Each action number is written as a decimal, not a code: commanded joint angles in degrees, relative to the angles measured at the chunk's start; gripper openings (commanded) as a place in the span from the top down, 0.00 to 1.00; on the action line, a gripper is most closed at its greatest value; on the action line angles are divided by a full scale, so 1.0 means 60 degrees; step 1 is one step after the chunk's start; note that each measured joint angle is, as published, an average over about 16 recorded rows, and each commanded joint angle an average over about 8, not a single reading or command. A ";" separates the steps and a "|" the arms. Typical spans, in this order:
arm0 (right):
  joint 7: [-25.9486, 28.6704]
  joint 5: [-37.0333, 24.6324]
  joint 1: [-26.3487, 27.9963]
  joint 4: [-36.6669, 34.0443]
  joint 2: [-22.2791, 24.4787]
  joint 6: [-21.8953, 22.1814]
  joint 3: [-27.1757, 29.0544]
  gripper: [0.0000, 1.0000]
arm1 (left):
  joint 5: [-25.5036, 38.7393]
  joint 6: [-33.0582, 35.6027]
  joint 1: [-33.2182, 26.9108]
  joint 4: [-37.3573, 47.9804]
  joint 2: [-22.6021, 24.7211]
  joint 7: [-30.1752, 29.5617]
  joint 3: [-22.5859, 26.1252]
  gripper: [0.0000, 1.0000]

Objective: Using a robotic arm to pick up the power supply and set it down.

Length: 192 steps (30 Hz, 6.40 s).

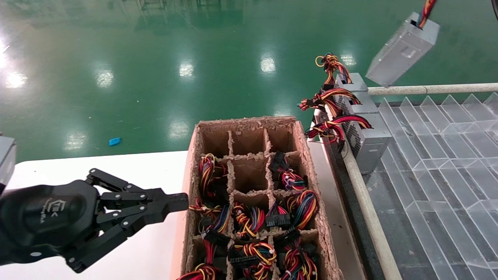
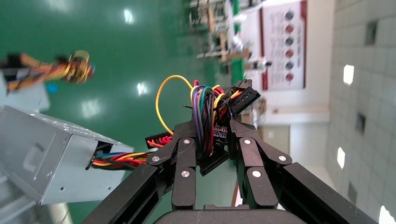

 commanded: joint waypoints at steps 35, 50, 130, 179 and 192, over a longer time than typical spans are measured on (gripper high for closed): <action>-0.0557 0.0340 -0.1565 -0.2246 -0.0994 0.1033 -0.0065 1.00 | 0.0000 0.0000 0.0000 0.0000 0.0000 0.0000 0.0000 1.00; -0.2414 0.0824 -0.1501 -0.4360 -0.2147 0.1405 0.0424 1.00 | 0.0000 0.0000 0.0000 0.0000 0.0000 0.0000 0.0000 1.00; -0.4047 0.2449 -0.1643 -0.7124 -0.3594 -0.0109 0.1618 0.00 | -0.0001 0.0000 0.0000 0.0000 0.0000 0.0000 0.0001 1.00; 0.1669 0.4637 -0.5942 -0.1129 -0.1076 -0.4689 0.5446 0.00 | -0.0001 0.0000 0.0000 0.0000 0.0000 0.0001 0.0001 0.00; 0.3550 0.4910 -0.7861 0.1496 -0.0203 -0.5682 0.6657 0.00 | -0.0001 0.0000 0.0000 0.0000 0.0000 0.0001 0.0001 0.00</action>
